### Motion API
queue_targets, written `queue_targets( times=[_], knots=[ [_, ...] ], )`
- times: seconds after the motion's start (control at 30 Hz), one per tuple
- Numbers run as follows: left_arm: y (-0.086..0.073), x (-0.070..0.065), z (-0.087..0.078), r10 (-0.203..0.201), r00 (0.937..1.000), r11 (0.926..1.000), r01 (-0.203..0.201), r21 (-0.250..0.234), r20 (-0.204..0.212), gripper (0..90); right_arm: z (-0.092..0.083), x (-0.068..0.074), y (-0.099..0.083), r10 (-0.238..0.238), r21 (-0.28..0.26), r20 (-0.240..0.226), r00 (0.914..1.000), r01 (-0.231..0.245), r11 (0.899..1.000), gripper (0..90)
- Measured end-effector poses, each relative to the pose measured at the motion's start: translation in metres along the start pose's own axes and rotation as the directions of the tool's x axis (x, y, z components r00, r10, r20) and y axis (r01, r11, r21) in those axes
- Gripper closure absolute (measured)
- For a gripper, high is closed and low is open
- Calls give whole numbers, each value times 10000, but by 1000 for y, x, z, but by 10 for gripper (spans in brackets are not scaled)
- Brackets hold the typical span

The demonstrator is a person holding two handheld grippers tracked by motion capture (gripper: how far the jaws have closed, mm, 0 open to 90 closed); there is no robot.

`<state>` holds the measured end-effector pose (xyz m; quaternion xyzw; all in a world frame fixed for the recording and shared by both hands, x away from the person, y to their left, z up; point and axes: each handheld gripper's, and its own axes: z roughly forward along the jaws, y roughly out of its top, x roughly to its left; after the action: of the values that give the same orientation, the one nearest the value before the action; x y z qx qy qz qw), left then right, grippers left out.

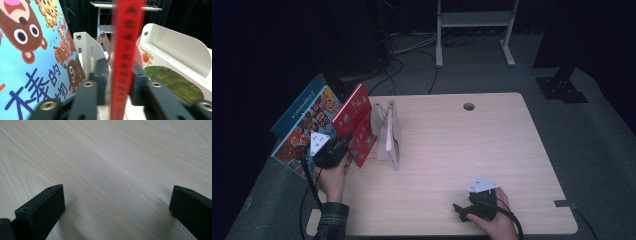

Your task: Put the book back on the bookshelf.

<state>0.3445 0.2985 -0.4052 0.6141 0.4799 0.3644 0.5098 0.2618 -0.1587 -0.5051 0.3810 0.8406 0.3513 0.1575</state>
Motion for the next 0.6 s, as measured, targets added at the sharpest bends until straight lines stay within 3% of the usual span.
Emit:
queue_targets(
  times=[0.13, 0.17, 0.2, 0.33, 0.37, 0.4, 0.47, 0.5, 0.6],
  knots=[
    [-1, -1, -4, 131, 9999, 9998, -130, -132, 96, 522, 0, 0, 0, 1, 2, -4, 10000, -1, 10000, 0],
    [-1, -2, -5, 215, 9997, 9997, -214, -134, 129, 522, 0, 0, 0, 1, 2, -4, 10000, -1, 10000, 0],
    [-1, -4, -8, 291, 9996, 9994, -291, -167, -22, 437, 0, 0, 0, 2, 4, 0, 10000, -2, 10000, 0],
    [-1, -5, -13, 176, 9998, 9994, -178, -286, -83, 270, 0, 0, 0, -9, 2, -9, 10000, 9, 10000, 0],
    [-1, -6, -15, 153, 9998, 9996, -156, -227, -113, 270, 0, 0, 0, -10, 2, -12, 10000, 10, 10000, 0],
    [-1, -8, -19, 189, 9996, 9997, -193, -174, -229, 175, 0, 0, 0, -9, 1, -13, 10000, 9, 10000, 0],
    [-2, -9, -21, 234, 9994, 9996, -238, -143, -274, 162, 0, 0, 0, -8, 2, -13, 10000, 8, 10000, 0],
    [-3, -13, -26, 312, 9988, 9994, -318, -149, -382, 97, 0, 0, 0, -6, 4, -12, 10000, 6, 10000, 0],
    [-4, -17, -32, 394, 9982, 9991, -401, -158, -452, 51, 0, 0, 0, -9, 1, -12, 10000, 9, 10000, 0]
  ],
)
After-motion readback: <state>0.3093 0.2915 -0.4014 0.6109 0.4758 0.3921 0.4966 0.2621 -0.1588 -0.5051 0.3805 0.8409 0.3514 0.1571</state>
